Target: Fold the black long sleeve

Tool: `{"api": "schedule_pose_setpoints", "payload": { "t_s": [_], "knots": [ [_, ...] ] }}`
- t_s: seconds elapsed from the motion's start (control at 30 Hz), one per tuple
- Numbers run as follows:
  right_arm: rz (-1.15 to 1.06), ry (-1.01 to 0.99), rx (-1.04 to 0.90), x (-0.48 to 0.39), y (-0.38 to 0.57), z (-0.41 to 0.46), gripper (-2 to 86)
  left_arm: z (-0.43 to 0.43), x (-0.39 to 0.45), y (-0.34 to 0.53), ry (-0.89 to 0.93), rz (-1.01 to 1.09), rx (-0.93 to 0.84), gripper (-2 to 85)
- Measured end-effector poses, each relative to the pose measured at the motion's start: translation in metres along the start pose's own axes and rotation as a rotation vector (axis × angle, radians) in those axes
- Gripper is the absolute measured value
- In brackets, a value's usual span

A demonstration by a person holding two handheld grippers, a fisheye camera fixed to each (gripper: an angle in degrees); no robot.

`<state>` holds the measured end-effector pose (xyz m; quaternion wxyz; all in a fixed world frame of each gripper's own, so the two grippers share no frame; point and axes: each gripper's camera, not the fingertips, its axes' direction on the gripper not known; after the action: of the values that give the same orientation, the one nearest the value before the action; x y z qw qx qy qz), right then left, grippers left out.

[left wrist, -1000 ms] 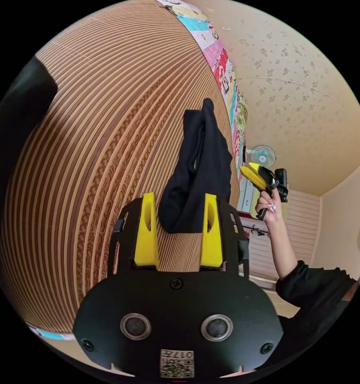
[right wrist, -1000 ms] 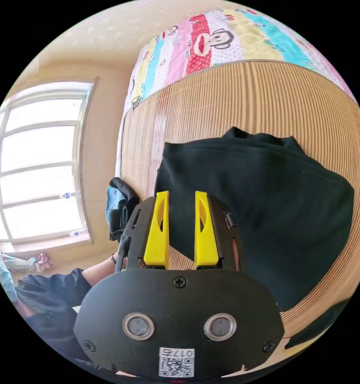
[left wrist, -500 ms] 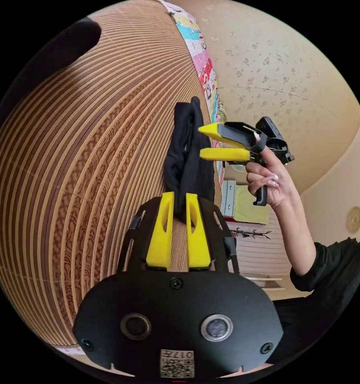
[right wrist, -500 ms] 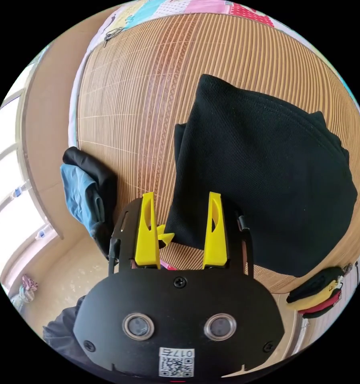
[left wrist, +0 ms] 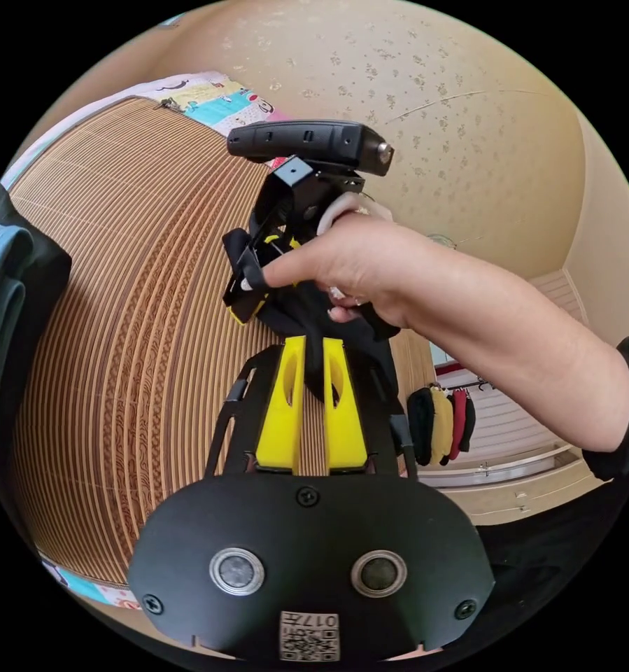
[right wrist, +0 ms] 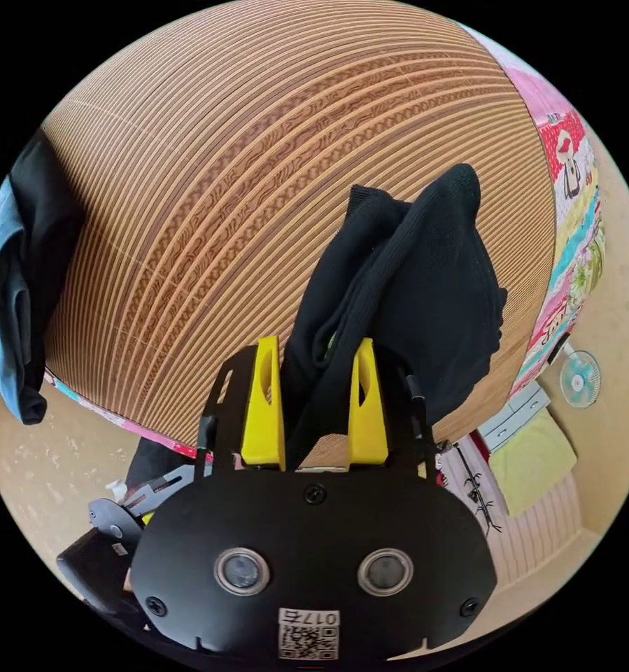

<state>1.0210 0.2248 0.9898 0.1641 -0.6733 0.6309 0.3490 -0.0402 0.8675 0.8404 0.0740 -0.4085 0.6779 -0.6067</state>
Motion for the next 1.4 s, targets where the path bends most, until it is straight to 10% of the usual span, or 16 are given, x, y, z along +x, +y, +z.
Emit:
{"api": "schedule_pose_setpoints", "payload": {
  "t_s": [0.33, 0.7, 1.1, 1.4],
  "knots": [
    [0.069, -0.606, 0.358, 0.150, 0.131, 0.027, 7.6, -0.005, 0.010, 0.012, 0.057, -0.014, 0.074, 12.2],
    [-0.051, -1.229, 1.080, 0.406, 0.398, 0.274, 7.2, 0.095, 0.048, -0.004, 0.086, 0.052, -0.091, 12.2],
    [0.223, -1.614, 1.068, 0.459, 0.459, 0.575, 8.6, 0.243, 0.092, -0.028, 0.100, 0.145, -0.298, 12.3],
    [0.216, -1.383, 0.931, 0.448, 0.534, 0.604, 8.3, 0.250, 0.066, -0.052, 0.016, 0.039, -0.261, 13.6]
  ]
}}
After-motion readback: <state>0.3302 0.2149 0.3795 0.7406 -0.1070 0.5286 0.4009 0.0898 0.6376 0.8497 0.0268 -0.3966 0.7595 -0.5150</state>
